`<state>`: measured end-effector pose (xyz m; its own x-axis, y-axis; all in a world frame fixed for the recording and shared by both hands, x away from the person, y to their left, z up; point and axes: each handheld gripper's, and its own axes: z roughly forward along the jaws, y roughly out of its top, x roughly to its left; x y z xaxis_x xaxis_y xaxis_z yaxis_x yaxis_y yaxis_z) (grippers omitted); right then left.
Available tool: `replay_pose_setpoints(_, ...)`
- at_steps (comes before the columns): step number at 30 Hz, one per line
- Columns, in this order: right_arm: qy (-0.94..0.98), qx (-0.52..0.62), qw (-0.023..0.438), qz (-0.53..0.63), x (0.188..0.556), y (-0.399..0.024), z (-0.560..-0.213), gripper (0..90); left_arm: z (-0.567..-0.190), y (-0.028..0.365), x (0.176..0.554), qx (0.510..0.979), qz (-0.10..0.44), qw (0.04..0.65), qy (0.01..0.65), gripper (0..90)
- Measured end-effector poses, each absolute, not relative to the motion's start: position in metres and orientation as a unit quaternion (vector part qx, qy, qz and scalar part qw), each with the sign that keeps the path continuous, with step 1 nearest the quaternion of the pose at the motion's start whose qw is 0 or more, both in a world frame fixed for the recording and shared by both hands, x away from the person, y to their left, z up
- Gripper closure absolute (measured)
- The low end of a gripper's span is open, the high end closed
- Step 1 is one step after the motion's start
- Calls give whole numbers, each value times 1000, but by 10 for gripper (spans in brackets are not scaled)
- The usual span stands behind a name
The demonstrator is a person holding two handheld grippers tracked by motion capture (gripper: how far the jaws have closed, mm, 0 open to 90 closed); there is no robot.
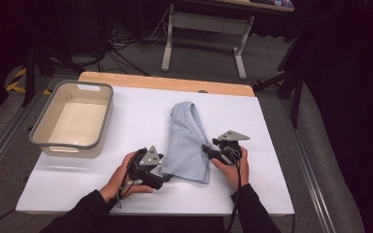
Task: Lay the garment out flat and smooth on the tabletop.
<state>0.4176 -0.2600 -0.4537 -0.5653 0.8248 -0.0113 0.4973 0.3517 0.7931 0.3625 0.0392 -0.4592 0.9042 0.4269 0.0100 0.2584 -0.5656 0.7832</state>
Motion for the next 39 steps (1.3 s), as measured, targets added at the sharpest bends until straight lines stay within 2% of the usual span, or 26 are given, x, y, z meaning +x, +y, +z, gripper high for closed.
replay_pose_setpoints(5,793,426,200,388,423,-259,-459,410,-469,27,359,896,145,382,174,285)
replay_pose_setpoints(6,793,428,193,388,424,-259,-459,444,-468,26,358,894,147,385,176,324)
replay_pose_setpoints(7,793,428,193,388,424,-259,-459,444,-468,26,358,894,150,384,176,324)
replay_pose_setpoints(9,791,436,165,396,426,-260,-459,531,-468,27,362,895,130,389,174,376)
replay_pose_setpoints(12,787,449,137,400,429,-262,-459,552,-468,27,363,897,118,391,169,493)
replay_pose_setpoints(13,787,449,137,400,429,-262,-459,552,-468,28,363,897,115,393,165,493)
replay_pose_setpoints(14,790,446,133,399,430,-261,-458,569,-468,28,363,898,114,393,164,577)
replay_pose_setpoints(15,790,446,133,399,430,-261,-458,569,-468,28,363,898,114,393,164,616)
replay_pose_setpoints(16,790,446,133,399,430,-261,-458,578,-468,28,363,899,114,392,159,616)
replay_pose_setpoints(18,790,446,135,399,429,-260,-458,604,-468,26,361,901,125,387,150,754)
replay_pose_setpoints(19,790,446,135,399,429,-260,-458,604,-468,26,361,901,125,387,150,771)
replay_pose_setpoints(22,789,445,144,398,429,-257,-457,631,-467,27,361,903,137,381,142,804)
replay_pose_setpoints(29,787,431,175,406,427,-247,-458,673,-465,36,362,904,164,366,150,809)
replay_pose_setpoints(39,794,410,174,415,428,-225,-458,690,-463,63,358,910,167,350,147,813)
